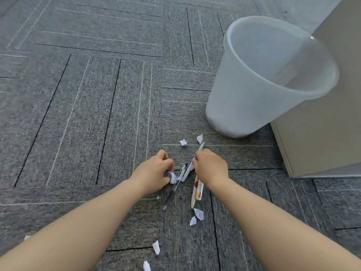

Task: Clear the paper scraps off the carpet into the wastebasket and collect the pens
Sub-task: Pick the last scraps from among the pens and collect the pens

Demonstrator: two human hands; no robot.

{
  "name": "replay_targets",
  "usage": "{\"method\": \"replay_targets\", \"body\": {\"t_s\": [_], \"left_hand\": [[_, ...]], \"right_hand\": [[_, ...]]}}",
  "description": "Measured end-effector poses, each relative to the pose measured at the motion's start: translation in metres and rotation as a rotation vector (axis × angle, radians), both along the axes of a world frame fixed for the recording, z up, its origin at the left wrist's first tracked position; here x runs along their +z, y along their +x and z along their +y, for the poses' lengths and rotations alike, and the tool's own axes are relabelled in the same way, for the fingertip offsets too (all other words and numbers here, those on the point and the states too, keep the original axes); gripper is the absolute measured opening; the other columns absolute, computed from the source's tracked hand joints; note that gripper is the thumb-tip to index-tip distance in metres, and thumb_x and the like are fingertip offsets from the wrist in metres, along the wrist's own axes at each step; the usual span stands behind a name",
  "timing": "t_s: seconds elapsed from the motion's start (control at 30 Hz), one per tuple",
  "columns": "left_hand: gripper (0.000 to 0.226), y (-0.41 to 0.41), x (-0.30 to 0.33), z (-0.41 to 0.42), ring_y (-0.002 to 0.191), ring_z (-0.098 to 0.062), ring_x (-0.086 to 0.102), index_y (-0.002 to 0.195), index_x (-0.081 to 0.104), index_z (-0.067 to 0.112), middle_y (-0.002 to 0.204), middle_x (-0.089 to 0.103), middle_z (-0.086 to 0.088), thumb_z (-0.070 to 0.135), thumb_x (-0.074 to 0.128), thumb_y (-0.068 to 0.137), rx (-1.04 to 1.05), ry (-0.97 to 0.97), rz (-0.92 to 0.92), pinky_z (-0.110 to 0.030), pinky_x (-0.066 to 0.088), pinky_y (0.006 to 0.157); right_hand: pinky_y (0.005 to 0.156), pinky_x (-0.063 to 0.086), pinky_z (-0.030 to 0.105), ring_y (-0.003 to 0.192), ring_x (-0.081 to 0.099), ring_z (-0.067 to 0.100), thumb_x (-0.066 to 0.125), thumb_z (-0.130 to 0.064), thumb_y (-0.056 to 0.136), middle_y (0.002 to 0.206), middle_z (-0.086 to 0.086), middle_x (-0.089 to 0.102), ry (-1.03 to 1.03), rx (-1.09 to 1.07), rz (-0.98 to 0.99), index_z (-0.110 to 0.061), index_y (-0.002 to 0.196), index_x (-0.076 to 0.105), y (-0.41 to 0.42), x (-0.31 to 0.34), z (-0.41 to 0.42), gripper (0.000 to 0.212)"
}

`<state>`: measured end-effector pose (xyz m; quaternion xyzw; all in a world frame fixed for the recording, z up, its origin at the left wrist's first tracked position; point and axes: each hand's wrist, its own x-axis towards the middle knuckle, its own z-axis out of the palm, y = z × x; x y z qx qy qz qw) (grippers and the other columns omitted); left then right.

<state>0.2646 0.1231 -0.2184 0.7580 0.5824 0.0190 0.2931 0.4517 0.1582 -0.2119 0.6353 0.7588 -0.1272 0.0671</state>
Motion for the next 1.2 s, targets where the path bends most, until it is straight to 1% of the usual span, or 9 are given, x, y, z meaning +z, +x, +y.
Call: {"method": "replay_targets", "body": {"t_s": [0.13, 0.3, 0.4, 0.5, 0.6, 0.7, 0.8, 0.93, 1.2], "left_hand": [[0.003, 0.002, -0.001, -0.004, 0.078, -0.018, 0.051, 0.084, 0.051, 0.021, 0.099, 0.042, 0.003, 0.020, 0.054, 0.085, -0.042, 0.029, 0.007, -0.032, 0.048, 0.063], [0.018, -0.010, -0.003, -0.012, 0.068, -0.022, 0.045, 0.070, 0.038, 0.017, 0.078, 0.041, 0.002, 0.003, 0.047, 0.078, 0.062, 0.012, -0.091, -0.036, 0.039, 0.059], [0.026, -0.015, -0.005, -0.015, 0.065, -0.022, 0.043, 0.068, 0.034, 0.020, 0.070, 0.042, 0.003, -0.001, 0.046, 0.076, 0.100, 0.012, -0.120, -0.032, 0.032, 0.054], [0.019, -0.016, -0.006, -0.016, 0.072, -0.023, 0.052, 0.085, 0.045, 0.021, 0.078, 0.052, 0.005, 0.003, 0.047, 0.079, 0.121, 0.046, -0.132, -0.036, 0.043, 0.058], [0.045, -0.014, -0.003, -0.013, 0.081, -0.018, 0.054, 0.122, 0.044, 0.033, 0.096, 0.050, 0.010, 0.014, 0.049, 0.082, 0.053, 0.007, -0.090, -0.034, 0.047, 0.067], [0.055, -0.008, 0.001, -0.010, 0.086, -0.022, 0.058, 0.132, 0.036, 0.034, 0.113, 0.046, 0.008, 0.026, 0.052, 0.080, -0.051, -0.014, 0.003, -0.034, 0.045, 0.065], [0.038, -0.002, -0.001, -0.008, 0.090, -0.021, 0.057, 0.119, 0.045, 0.027, 0.111, 0.046, 0.006, 0.029, 0.055, 0.083, -0.107, -0.001, 0.037, -0.035, 0.046, 0.066], [0.009, 0.002, -0.002, -0.001, 0.086, -0.022, 0.058, 0.096, 0.050, 0.024, 0.102, 0.050, 0.004, 0.028, 0.055, 0.090, -0.073, 0.015, 0.020, -0.037, 0.048, 0.069], [0.014, 0.004, -0.003, 0.004, 0.089, -0.023, 0.057, 0.083, 0.047, 0.021, 0.089, 0.053, 0.002, 0.023, 0.059, 0.089, -0.085, -0.039, 0.038, -0.038, 0.048, 0.077]], "right_hand": [[0.060, 0.045, 0.034, 0.082, 0.063, 0.026, 0.042, -0.027, 0.101, 0.107, 0.004, 0.056, -0.047, 0.066, -0.008, -0.014, 0.102, 0.055, 0.002, 0.003, -0.003, 0.018], [0.062, 0.040, 0.033, 0.091, 0.063, 0.027, 0.045, -0.035, 0.096, 0.112, 0.002, 0.053, -0.035, 0.183, -0.062, -0.017, 0.112, 0.050, 0.008, 0.009, -0.016, 0.025], [0.058, 0.038, 0.032, 0.093, 0.064, 0.026, 0.049, -0.029, 0.097, 0.116, 0.000, 0.054, -0.013, 0.258, -0.087, -0.019, 0.114, 0.052, 0.006, 0.003, -0.021, 0.020], [0.057, 0.038, 0.031, 0.087, 0.064, 0.027, 0.046, -0.023, 0.096, 0.110, 0.000, 0.055, -0.013, 0.258, -0.021, -0.020, 0.104, 0.056, 0.004, 0.004, -0.023, 0.013], [0.058, 0.035, 0.031, 0.084, 0.062, 0.026, 0.042, -0.029, 0.094, 0.097, -0.002, 0.056, -0.014, 0.294, 0.040, -0.021, 0.095, 0.052, 0.002, 0.011, -0.030, 0.013], [0.062, 0.040, 0.034, 0.090, 0.063, 0.027, 0.044, -0.036, 0.092, 0.102, -0.001, 0.059, -0.053, 0.318, 0.033, -0.020, 0.099, 0.049, -0.001, 0.010, -0.041, 0.018], [0.064, 0.042, 0.035, 0.093, 0.063, 0.027, 0.050, -0.046, 0.092, 0.107, -0.001, 0.058, -0.059, 0.269, 0.030, -0.019, 0.105, 0.047, -0.006, 0.002, -0.047, 0.030], [0.062, 0.040, 0.035, 0.090, 0.065, 0.028, 0.050, -0.042, 0.096, 0.105, -0.001, 0.060, -0.014, 0.203, 0.084, -0.018, 0.103, 0.049, -0.013, -0.006, -0.048, 0.026], [0.059, 0.035, 0.033, 0.091, 0.064, 0.031, 0.045, -0.017, 0.097, 0.106, 0.003, 0.061, -0.066, 0.239, 0.077, -0.017, 0.102, 0.051, -0.018, -0.003, -0.039, 0.008]]}}
